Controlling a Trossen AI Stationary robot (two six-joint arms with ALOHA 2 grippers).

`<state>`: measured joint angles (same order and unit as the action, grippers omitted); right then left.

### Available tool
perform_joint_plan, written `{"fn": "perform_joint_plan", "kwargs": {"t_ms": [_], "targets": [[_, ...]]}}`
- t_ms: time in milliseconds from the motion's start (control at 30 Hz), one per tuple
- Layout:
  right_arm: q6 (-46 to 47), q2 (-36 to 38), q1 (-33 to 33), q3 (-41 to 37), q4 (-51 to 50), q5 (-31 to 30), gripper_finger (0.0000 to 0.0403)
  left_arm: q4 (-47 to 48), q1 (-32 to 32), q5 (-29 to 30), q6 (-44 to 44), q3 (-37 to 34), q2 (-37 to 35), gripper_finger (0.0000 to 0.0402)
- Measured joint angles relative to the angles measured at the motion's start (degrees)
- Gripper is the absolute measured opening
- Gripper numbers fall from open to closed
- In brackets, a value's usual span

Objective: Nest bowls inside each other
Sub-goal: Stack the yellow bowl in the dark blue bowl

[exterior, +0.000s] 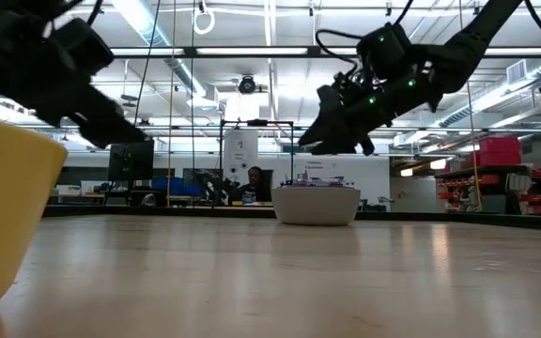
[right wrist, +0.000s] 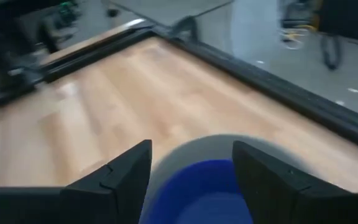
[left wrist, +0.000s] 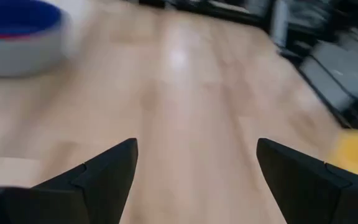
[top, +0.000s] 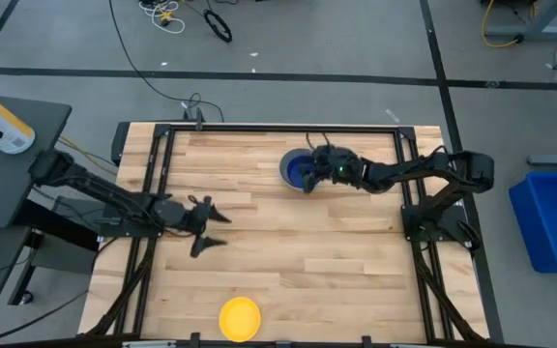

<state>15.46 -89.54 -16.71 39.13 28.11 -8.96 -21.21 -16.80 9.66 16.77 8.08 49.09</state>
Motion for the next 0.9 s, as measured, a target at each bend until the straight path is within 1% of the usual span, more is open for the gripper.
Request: {"fn": "perform_joint_plan", "kwargs": {"t_ms": [67, 200, 267, 400, 533, 567, 633, 733, 900], "targets": [[-0.2, 0.0, 3.2, 0.0, 0.0, -0.7, 0.0229, -1.4, -4.3, 1.1, 2.6, 0.0, 1.8, 0.0336], [-0.9, 0.0, 11.7, 0.0, 0.4, -6.8, 0.0233, -3.8, -12.3, 4.8, 7.3, 0.9, 6.8, 0.0336], [-0.9, 0.0, 16.5, 0.0, 1.2, -10.0, 0.0234, -4.1, -15.4, 6.0, 9.7, 2.7, 10.2, 0.0336], [-0.1, 0.0, 26.8, 0.0, 2.9, -17.5, 0.0231, -4.0, -19.9, 6.3, 12.7, 8.0, 19.1, 0.0336], [2.6, 0.0, 36.8, 0.0, 2.9, -23.4, 0.0225, -3.8, -22.3, 6.3, 12.6, 15.0, 28.4, 0.0336], [3.5, 0.0, 38.9, 0.0, 2.8, -24.2, 0.0223, -3.7, -22.5, 6.3, 12.2, 16.8, 30.6, 0.0336], [4.8, -0.4, 42.8, 0.0, 2.6, -23.9, 0.0219, -3.6, -22.8, 6.4, 11.0, 19.8, 34.0, 0.0336], [5.1, -1.6, 48.1, 0.0, 3.2, -24.0, 0.0214, -3.7, -22.8, 6.1, 9.5, 22.7, 36.9, 0.0336], [4.1, -3.9, 54.3, 0.0, 6.8, -30.5, 0.0203, -3.5, -22.8, 6.0, 11.3, 23.5, 37.8, 0.0336]]}}
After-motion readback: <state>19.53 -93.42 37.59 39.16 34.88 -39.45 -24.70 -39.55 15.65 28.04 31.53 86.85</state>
